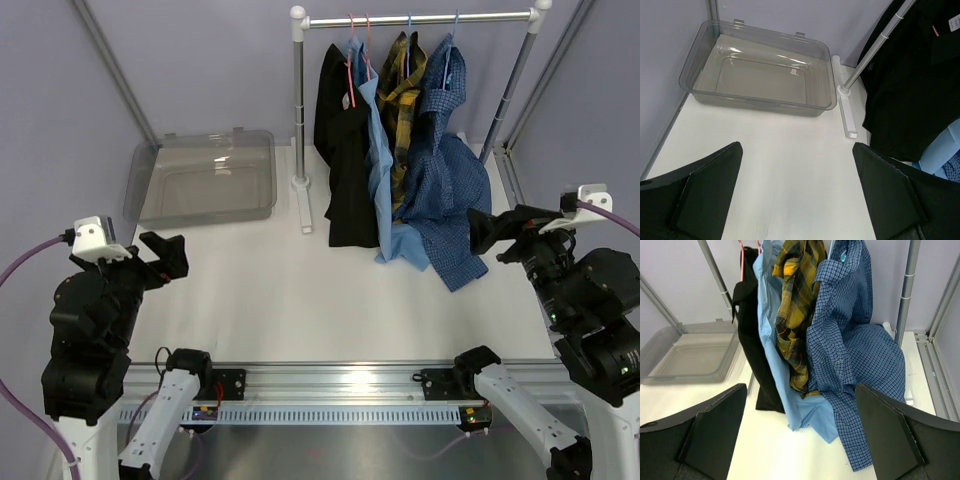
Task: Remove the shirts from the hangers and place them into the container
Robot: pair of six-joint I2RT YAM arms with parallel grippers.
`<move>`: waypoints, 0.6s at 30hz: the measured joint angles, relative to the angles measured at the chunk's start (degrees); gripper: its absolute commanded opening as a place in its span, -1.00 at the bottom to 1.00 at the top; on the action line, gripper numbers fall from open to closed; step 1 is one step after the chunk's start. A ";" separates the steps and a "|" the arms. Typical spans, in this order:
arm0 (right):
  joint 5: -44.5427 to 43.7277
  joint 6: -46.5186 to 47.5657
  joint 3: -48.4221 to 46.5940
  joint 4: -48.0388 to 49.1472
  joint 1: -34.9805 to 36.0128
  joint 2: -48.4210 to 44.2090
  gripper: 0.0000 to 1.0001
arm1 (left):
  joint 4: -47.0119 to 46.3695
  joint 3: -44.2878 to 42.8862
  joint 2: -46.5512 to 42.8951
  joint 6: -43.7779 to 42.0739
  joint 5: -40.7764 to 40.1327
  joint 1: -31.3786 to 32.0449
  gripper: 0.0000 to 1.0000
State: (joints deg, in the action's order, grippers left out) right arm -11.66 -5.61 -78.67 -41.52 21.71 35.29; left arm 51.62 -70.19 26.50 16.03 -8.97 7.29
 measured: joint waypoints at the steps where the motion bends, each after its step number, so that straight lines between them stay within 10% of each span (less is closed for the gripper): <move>1: 0.44 -0.02 -0.13 -0.17 0.00 0.50 0.99 | 0.02 -0.33 0.72 0.11 -0.02 0.02 0.98; 18: 9.40 -2.43 1.68 -1.27 0.04 11.85 0.99 | 0.20 -2.84 10.99 2.08 0.17 2.14 0.98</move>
State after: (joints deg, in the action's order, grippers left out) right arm -2.26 -8.03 -76.99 -42.78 21.76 47.13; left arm 51.81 -73.03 37.50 18.11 -8.80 9.43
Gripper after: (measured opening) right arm 0.993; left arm 0.988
